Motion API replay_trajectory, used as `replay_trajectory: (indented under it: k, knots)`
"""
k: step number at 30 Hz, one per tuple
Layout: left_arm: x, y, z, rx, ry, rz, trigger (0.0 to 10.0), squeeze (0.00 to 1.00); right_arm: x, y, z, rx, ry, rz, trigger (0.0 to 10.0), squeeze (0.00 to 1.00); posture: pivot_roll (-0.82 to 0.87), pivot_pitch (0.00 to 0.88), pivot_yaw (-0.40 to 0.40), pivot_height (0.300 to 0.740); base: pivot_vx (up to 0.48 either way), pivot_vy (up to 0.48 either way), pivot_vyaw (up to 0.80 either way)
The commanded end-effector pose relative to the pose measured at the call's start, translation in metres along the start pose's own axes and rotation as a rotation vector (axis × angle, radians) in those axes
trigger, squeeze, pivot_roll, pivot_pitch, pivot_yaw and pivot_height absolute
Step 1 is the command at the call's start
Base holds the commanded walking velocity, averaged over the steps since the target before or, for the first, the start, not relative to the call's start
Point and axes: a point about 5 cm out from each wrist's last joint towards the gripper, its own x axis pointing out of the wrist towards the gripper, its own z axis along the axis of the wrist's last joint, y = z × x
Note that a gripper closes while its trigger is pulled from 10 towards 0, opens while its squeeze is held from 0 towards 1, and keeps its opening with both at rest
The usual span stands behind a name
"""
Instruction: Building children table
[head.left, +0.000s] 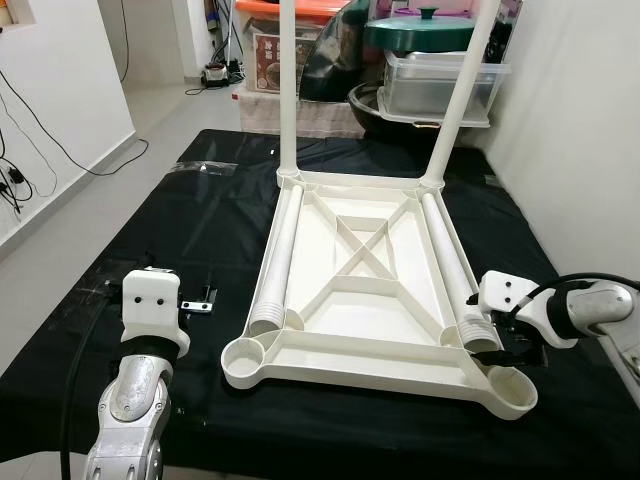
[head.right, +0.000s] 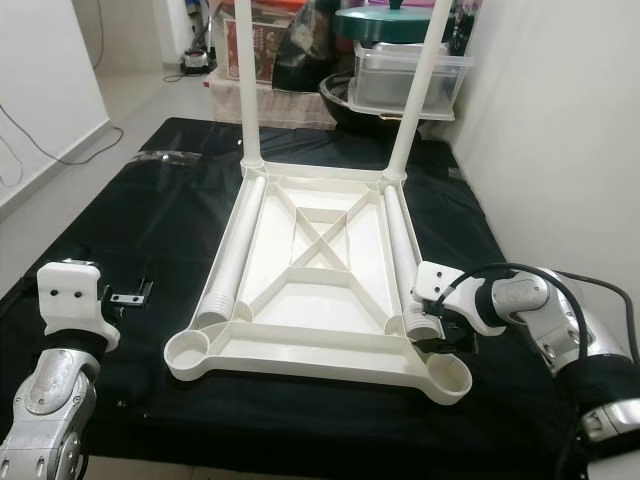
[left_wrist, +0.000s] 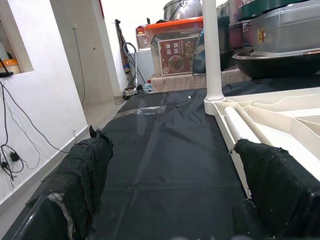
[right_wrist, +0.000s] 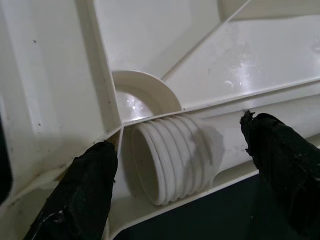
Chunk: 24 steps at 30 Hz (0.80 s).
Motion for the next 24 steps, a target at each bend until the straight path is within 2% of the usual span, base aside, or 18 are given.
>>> replay_trajectory:
  k: [1,4,6,7,10,12,18,24]
  knots:
    - [0.000,0.000,-0.004,0.002,0.017,-0.007,10.0,0.00,0.004,-0.002,-0.003,-0.009,0.029,-0.023,10.0,0.00,0.02,0.000,-0.067,0.740,0.000,0.000,0.00]
    - [0.000,0.000,-0.004,0.002,0.017,-0.007,10.0,0.00,0.004,-0.002,-0.003,-0.009,0.029,-0.023,10.0,0.00,0.02,0.000,-0.067,0.740,0.000,0.000,0.00]
    - [0.000,0.000,-0.004,0.002,0.016,-0.007,10.0,0.00,0.007,-0.005,-0.004,-0.001,0.043,-0.055,10.0,0.00,0.03,0.000,-0.069,0.740,0.000,0.000,0.00]
    - [0.000,0.000,-0.004,0.001,0.016,-0.006,10.0,0.00,0.010,-0.011,-0.004,0.020,0.056,-0.115,10.0,0.00,0.03,0.000,-0.069,0.740,0.000,0.000,0.00]
    - [-0.001,0.000,-0.004,0.001,0.016,-0.006,10.0,0.00,0.010,-0.015,-0.004,0.029,0.060,-0.147,10.0,0.00,0.03,0.000,-0.065,0.740,0.000,0.000,0.00]
    - [-0.001,0.000,-0.004,0.001,0.016,-0.006,10.0,0.00,0.010,-0.015,-0.004,0.029,0.060,-0.147,10.0,0.00,0.03,0.000,-0.065,0.740,0.000,0.000,0.00]
    - [-0.001,0.000,-0.004,-0.001,0.018,-0.011,10.0,0.00,-0.006,-0.020,0.004,0.062,-0.027,-0.092,10.0,0.00,0.02,0.000,-0.064,0.740,0.000,0.000,0.00]
    - [-0.001,-0.001,-0.005,-0.001,0.018,-0.011,10.0,0.00,-0.005,-0.021,0.001,0.058,-0.018,-0.091,10.0,0.00,0.02,0.000,-0.066,0.740,0.000,0.000,0.00]
